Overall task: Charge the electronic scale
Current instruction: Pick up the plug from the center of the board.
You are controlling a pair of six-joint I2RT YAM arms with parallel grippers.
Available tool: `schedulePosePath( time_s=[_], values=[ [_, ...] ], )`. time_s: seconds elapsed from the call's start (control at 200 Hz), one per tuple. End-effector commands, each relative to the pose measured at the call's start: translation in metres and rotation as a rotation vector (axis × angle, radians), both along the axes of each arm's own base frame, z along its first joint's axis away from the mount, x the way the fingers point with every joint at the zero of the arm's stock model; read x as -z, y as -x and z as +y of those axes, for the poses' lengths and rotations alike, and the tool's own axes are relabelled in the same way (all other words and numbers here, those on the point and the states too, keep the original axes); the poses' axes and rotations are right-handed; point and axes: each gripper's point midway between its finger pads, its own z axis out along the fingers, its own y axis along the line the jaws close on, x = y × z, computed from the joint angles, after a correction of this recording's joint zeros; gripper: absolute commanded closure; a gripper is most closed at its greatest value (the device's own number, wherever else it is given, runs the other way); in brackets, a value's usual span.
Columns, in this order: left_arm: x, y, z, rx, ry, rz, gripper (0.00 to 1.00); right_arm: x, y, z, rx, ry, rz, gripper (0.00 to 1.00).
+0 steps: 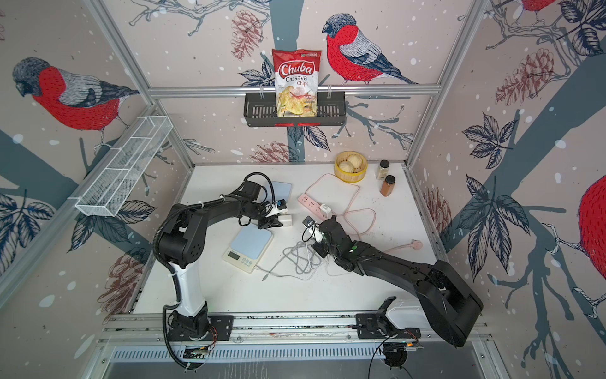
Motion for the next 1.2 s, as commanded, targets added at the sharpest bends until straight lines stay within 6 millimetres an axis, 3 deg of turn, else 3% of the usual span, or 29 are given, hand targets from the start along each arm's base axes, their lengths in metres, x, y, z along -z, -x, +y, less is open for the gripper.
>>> schedulePosePath(
  time_s=[0.0,0.435,0.625,0.77,0.881,1.196],
  values=[
    [-0.005,0.005,-0.003,0.031,0.016,0.007,0.61,-0.006,-0.003,0.002,0.003,-0.016,-0.019,1.00],
    [-0.002,0.009,-0.007,0.057,-0.010,0.006,0.59,-0.004,-0.003,0.004,0.000,-0.017,-0.009,1.00],
    [-0.009,0.011,-0.008,0.058,0.002,0.008,0.73,-0.009,-0.003,0.006,-0.003,-0.022,-0.002,1.00],
    [-0.016,0.015,-0.008,0.046,0.017,0.023,0.89,-0.021,0.000,0.009,-0.009,-0.034,-0.014,1.00],
    [-0.031,0.023,-0.010,0.048,0.054,0.027,1.00,-0.031,0.004,0.011,-0.015,-0.050,-0.020,1.00],
    [-0.088,0.070,-0.003,-0.014,0.109,0.196,1.00,-0.053,0.019,0.009,-0.021,-0.039,-0.090,1.00]
  ],
)
